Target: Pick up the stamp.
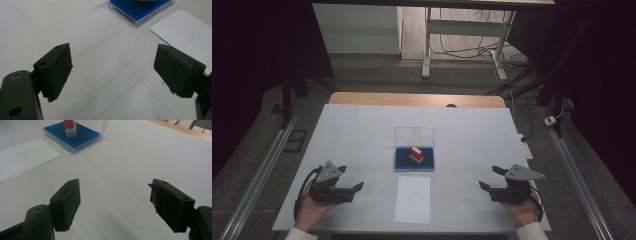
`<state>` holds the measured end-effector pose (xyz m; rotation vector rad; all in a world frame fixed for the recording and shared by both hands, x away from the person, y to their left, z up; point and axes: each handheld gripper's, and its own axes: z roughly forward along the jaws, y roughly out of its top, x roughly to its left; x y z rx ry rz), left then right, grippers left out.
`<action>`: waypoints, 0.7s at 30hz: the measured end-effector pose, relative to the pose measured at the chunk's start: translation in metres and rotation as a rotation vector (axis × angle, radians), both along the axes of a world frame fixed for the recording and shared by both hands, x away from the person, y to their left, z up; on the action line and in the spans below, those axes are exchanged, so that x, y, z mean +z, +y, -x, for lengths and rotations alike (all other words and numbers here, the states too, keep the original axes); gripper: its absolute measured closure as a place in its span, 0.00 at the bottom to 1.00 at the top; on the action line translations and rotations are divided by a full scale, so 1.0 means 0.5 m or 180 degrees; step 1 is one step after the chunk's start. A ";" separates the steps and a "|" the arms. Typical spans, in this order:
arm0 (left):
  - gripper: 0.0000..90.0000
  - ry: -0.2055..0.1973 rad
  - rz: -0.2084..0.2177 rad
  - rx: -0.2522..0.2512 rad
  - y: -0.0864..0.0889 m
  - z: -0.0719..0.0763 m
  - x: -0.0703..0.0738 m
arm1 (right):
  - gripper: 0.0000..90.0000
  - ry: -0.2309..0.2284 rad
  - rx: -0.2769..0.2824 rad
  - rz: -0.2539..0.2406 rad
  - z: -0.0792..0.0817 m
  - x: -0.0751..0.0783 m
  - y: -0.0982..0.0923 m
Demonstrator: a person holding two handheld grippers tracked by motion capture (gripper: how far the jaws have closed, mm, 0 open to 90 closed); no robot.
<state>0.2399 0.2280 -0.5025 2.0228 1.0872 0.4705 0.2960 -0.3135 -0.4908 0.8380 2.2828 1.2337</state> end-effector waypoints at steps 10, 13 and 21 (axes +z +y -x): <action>0.17 -0.0007 0.0055 -0.0026 0.001 -0.003 0.001 | 0.28 0.0013 -0.0023 -0.0038 -0.002 0.009 0.000; 0.17 -0.0013 0.0113 -0.0027 0.004 -0.008 0.004 | 0.29 -0.0013 -0.0002 -0.0115 -0.002 0.017 0.003; 0.18 -0.0040 0.0143 -0.0042 0.005 -0.010 0.017 | 0.30 0.0003 0.0054 -0.0036 -0.012 0.020 0.028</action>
